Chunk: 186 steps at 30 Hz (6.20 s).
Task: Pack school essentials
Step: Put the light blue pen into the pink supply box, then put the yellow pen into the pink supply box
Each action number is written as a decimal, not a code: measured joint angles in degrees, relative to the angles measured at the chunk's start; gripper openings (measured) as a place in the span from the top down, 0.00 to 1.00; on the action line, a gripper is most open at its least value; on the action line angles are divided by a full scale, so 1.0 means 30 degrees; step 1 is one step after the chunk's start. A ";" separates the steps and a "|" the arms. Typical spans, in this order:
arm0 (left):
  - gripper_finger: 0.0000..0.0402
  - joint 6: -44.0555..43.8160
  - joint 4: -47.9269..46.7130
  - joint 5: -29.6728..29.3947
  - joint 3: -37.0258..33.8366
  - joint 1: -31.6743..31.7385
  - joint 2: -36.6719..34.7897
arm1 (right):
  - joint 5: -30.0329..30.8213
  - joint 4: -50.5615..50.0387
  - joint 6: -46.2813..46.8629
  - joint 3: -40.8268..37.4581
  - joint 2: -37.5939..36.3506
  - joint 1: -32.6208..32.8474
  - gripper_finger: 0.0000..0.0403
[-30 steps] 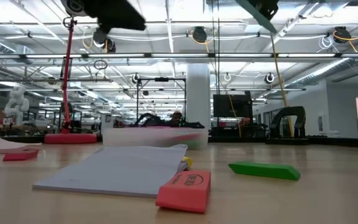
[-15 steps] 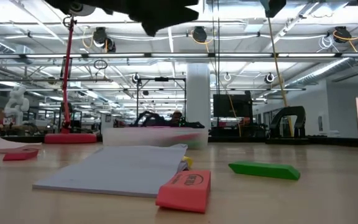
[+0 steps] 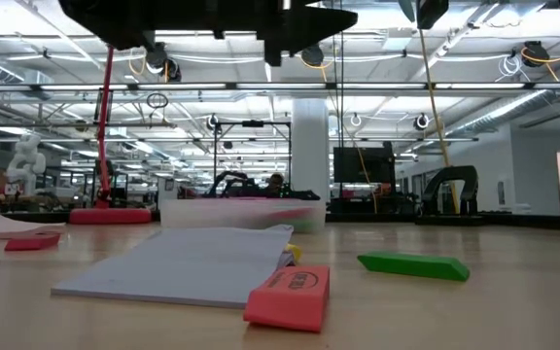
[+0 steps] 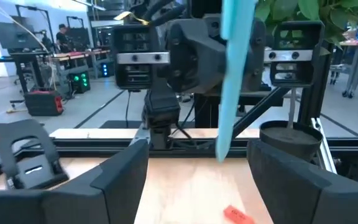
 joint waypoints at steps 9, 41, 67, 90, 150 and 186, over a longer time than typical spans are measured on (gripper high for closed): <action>0.38 -0.0419 -0.0901 0.0142 0.2512 -0.0199 0.1836 | -0.0007 0.0007 -0.0044 0.0000 0.0010 0.0000 0.95; 0.94 -0.0328 -0.0810 0.0233 0.2585 -0.0105 0.1822 | -0.0036 -0.0153 -0.0116 0.0000 0.0010 -0.0007 0.95; 0.92 -0.0476 -0.0832 0.0654 0.3087 -0.0058 0.1793 | -0.0095 -0.0182 -0.0160 0.0000 0.0017 -0.0226 0.95; 0.90 0.0161 -1.6498 -0.1869 0.3110 0.0778 -0.4321 | 0.3556 -0.2598 0.0198 0.0000 -0.0172 0.0436 0.43; 0.72 -0.2877 -2.7310 -0.2419 0.2701 0.6682 -0.0839 | 0.3432 -0.4466 0.1399 0.0000 -0.0172 0.0430 0.47; 0.38 0.1622 -2.3760 -0.0987 0.2774 -0.3022 -0.0878 | 0.3410 -0.6639 0.2725 0.0000 -0.0158 -0.0264 0.47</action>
